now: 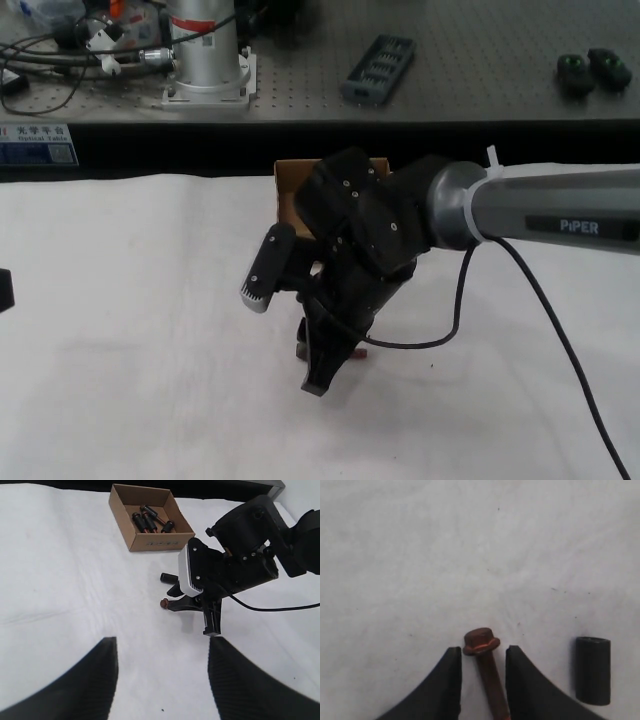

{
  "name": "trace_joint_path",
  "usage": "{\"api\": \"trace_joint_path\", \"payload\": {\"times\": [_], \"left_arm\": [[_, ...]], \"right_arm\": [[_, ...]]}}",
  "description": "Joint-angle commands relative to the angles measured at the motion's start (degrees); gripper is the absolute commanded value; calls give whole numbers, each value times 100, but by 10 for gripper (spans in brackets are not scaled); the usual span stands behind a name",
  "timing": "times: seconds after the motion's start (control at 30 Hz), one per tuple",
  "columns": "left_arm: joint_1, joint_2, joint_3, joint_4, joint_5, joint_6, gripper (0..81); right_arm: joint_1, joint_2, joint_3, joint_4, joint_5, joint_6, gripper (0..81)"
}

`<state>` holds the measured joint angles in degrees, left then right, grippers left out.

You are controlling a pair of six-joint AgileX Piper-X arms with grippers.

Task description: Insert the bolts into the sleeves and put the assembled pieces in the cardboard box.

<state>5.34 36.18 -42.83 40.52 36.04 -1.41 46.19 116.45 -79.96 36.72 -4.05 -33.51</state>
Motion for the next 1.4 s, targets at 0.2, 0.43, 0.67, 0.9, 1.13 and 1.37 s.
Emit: {"api": "trace_joint_path", "payload": {"times": [0.2, 0.43, 0.67, 0.9, 1.13, 1.37], "left_arm": [[-20, -56, 189, -182, -124, 55, 398], [-20, -56, 256, -201, -124, 55, 398], [-20, -56, 256, -201, -124, 55, 398], [-20, -56, 256, -201, -124, 55, 398], [-20, -56, 252, -201, -134, 55, 398], [-20, 60, 252, -508, -96, 141, 398]], "right_arm": [[-35, 266, -21, 32, -80, 8, 232], [-155, 265, -21, 39, -80, 8, 232], [-310, 265, -21, 176, -80, -20, 165], [-352, 265, -21, 284, -80, -128, 28], [-334, 177, -140, 374, -33, -128, 28], [-350, -423, -248, 915, 112, 171, 28]]}}
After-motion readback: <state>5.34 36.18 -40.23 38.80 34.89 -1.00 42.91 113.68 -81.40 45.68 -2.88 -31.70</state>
